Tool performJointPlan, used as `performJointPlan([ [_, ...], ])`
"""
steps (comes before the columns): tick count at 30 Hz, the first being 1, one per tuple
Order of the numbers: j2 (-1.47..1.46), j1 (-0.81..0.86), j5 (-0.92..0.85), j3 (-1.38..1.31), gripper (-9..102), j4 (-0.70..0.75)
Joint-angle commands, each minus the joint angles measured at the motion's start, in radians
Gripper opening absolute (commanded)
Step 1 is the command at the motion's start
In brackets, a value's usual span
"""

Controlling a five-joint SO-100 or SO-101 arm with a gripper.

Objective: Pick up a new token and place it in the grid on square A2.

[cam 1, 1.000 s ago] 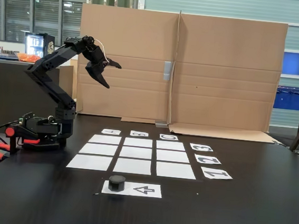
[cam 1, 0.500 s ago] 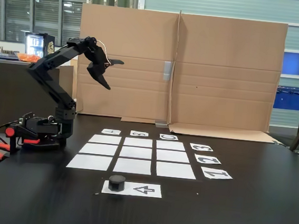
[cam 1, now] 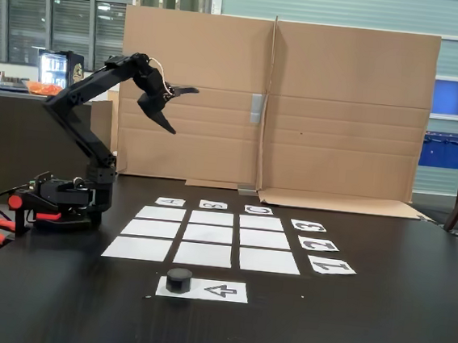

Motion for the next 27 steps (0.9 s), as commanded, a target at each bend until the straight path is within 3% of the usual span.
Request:
performJointPlan([
  [1,-0.035,0.100,0.032,-0.075,63,-0.012],
  [27,-0.388,0.646,0.190,-0.341,65,-0.046],
])
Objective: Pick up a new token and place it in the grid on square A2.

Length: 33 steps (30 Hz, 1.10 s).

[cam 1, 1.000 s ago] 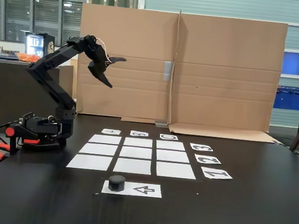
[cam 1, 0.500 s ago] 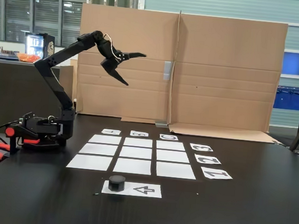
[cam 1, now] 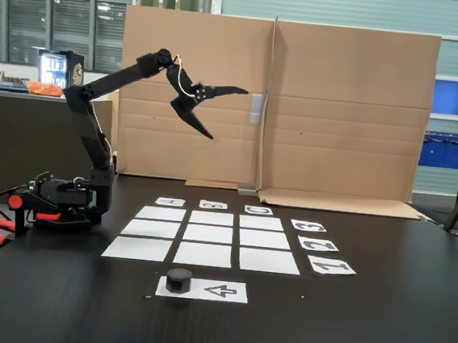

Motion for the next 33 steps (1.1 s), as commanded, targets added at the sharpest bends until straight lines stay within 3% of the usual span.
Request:
performJointPlan([
  [1,-0.063,0.066,0.006,-0.083,65,-0.014],
  [15,-0.380,0.284,0.009,-0.302,64,-0.011],
  [33,-0.525,0.549,-0.067,-0.267,65,-0.009],
])
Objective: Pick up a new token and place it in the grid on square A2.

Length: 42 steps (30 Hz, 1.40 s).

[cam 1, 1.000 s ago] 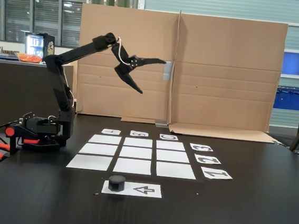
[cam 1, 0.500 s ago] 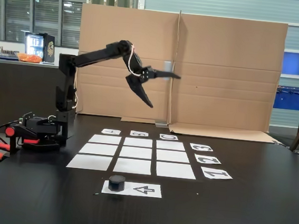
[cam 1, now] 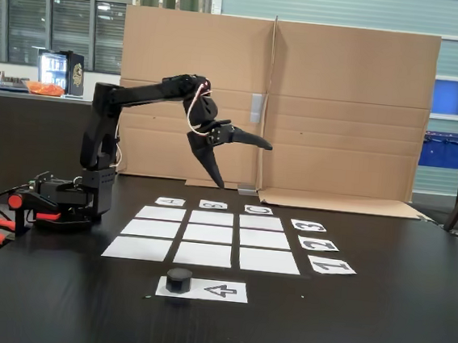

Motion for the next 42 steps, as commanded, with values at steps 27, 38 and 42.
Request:
performJointPlan([
  [27,-0.130,0.302,-0.236,0.048,65,0.049],
  [38,-0.192,0.380,-0.364,0.034,66,0.048],
  [42,-0.204,0.399,-0.377,0.017,66,0.048],
])
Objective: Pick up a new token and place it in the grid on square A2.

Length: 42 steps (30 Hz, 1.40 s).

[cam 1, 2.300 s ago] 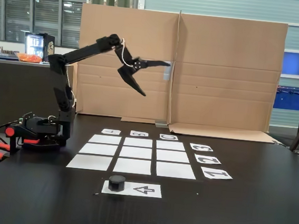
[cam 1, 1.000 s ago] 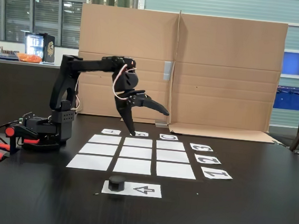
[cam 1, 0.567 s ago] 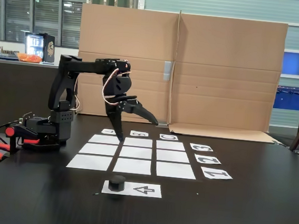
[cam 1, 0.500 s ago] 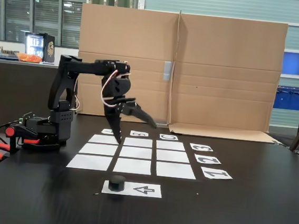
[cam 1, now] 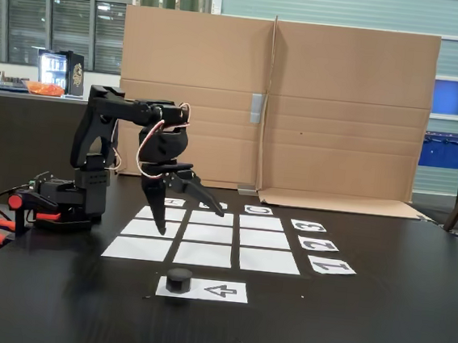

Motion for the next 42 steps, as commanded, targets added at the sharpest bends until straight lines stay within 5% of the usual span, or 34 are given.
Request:
performJointPlan([
  [1,0.000,0.021,-0.011,-0.035,66,-0.002],
  [33,-0.310,0.098,-0.029,-0.387,65,0.015],
  [42,-0.457,0.097,-0.043,-0.580,64,0.124],
])
